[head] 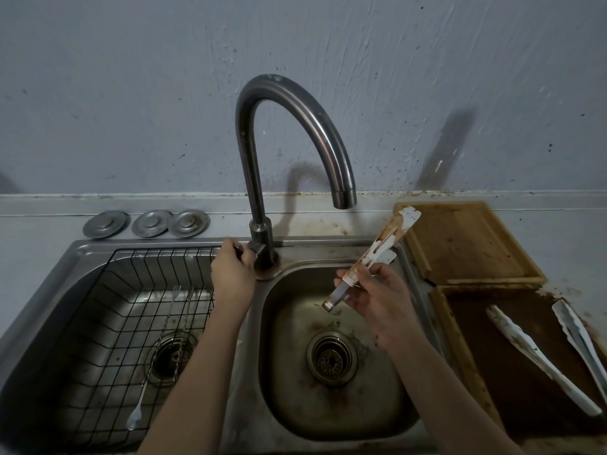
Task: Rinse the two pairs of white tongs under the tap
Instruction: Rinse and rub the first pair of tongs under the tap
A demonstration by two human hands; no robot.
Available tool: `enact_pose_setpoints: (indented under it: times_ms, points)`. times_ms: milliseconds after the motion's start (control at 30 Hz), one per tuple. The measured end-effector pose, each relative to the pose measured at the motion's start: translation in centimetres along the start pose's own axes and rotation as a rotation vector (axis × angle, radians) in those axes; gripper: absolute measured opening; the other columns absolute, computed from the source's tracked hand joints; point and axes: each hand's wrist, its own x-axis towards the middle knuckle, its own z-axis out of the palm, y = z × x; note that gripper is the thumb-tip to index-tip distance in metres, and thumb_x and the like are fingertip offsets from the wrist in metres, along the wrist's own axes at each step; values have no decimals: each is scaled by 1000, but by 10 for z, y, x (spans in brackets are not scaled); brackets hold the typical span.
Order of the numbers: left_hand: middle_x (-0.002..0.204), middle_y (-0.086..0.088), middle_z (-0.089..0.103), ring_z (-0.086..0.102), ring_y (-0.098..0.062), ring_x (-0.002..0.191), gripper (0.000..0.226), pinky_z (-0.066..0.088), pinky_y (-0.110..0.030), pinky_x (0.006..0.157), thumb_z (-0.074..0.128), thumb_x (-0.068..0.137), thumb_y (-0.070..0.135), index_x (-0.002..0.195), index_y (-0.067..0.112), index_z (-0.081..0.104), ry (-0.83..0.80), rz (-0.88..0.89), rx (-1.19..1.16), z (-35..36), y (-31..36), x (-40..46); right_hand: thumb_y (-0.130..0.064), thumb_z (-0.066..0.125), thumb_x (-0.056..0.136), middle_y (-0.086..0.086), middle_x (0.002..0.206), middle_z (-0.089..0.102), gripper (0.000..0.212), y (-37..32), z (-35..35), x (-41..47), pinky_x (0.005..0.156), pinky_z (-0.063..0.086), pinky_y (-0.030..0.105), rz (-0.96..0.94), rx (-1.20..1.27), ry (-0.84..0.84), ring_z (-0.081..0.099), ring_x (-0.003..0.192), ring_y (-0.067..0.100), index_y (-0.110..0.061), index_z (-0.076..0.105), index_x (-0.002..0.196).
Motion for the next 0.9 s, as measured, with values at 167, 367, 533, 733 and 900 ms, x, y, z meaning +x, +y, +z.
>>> enact_pose_setpoints:
  times_ms: [167,367,533,733,900]
  points:
    - [73,-14,57,51,-29,67,19,35,-32,62,45,94,20,80,6,46,10,-6,-52,2,-5,0,-8,50,94,13,82,72,12,-1,0,-1,65,58,30,-4,12,6,73,72,21,-6,54,82]
    - [71,-12,57,51,-26,66,19,36,-30,61,46,94,18,81,5,48,22,-3,-107,2,-6,-3,-8,50,94,14,84,71,14,-1,0,-1,70,57,34,-6,11,9,72,72,22,-7,53,80]
    - [67,-8,55,48,-23,62,18,35,-30,55,46,94,18,80,7,48,38,-13,-139,2,-6,-5,-8,50,94,15,86,72,13,-1,-1,0,70,57,35,-3,13,19,73,73,21,-7,54,82]
    - [62,-4,51,46,-20,57,19,34,-28,51,47,93,17,77,8,46,57,-14,-149,3,-8,-6,-8,49,94,14,84,72,13,-1,-2,1,68,58,34,5,22,27,73,72,20,-7,54,82]
    - [65,-7,53,48,-22,60,17,35,-25,52,47,93,15,78,7,47,80,-5,-158,3,-7,-8,-8,50,94,14,84,72,13,0,-2,1,77,56,39,-1,5,29,72,75,21,-7,54,81]
